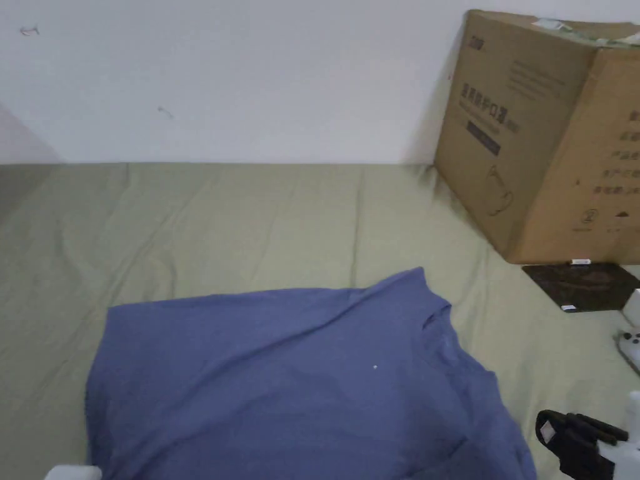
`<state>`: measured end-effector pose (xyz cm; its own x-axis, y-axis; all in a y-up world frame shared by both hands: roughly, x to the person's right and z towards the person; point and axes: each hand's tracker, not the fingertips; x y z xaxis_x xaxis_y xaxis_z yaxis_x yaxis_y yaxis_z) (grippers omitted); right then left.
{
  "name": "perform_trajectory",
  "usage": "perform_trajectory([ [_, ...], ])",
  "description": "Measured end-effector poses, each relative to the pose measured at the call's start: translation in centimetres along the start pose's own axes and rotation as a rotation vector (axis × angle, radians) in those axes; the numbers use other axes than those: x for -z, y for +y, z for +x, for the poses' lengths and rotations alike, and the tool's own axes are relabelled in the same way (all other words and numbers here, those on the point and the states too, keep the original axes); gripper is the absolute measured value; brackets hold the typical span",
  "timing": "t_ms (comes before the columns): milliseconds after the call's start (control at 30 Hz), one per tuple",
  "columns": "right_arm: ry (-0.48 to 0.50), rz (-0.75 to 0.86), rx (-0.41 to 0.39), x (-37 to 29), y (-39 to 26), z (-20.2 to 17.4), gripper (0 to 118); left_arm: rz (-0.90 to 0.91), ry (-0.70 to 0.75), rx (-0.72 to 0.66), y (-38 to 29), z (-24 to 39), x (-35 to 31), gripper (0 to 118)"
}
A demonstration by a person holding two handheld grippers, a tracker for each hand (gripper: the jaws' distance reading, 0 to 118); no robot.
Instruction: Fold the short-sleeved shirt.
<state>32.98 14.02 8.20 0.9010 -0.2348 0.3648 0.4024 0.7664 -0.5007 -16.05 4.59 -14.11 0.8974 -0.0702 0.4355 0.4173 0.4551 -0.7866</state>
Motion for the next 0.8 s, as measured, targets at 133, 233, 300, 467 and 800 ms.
perform_trajectory([
  [133,-0.044,-0.3,0.088,4.4,-1.4,4.3,116,0.028,-0.092,-0.129,-0.2,-0.8,-0.8,6],
  [233,-0.113,-0.405,0.075,7.4,-2.8,5.5,118,0.06,-0.112,-0.224,-0.5,-1.8,-2.0,6],
  [300,-0.124,-0.515,-0.009,10.2,-4.8,5.9,117,0.053,-0.106,-0.243,-0.8,-3.1,-1.8,6],
  [467,-0.141,-0.558,-0.191,10.2,-6.2,3.6,89,0.027,-0.097,-0.263,-1.1,-4.5,-1.5,6],
  [800,-0.038,-0.495,-0.138,4.9,-4.8,3.8,8,0.036,-0.162,-0.355,-1.9,-4.8,-2.9,6],
])
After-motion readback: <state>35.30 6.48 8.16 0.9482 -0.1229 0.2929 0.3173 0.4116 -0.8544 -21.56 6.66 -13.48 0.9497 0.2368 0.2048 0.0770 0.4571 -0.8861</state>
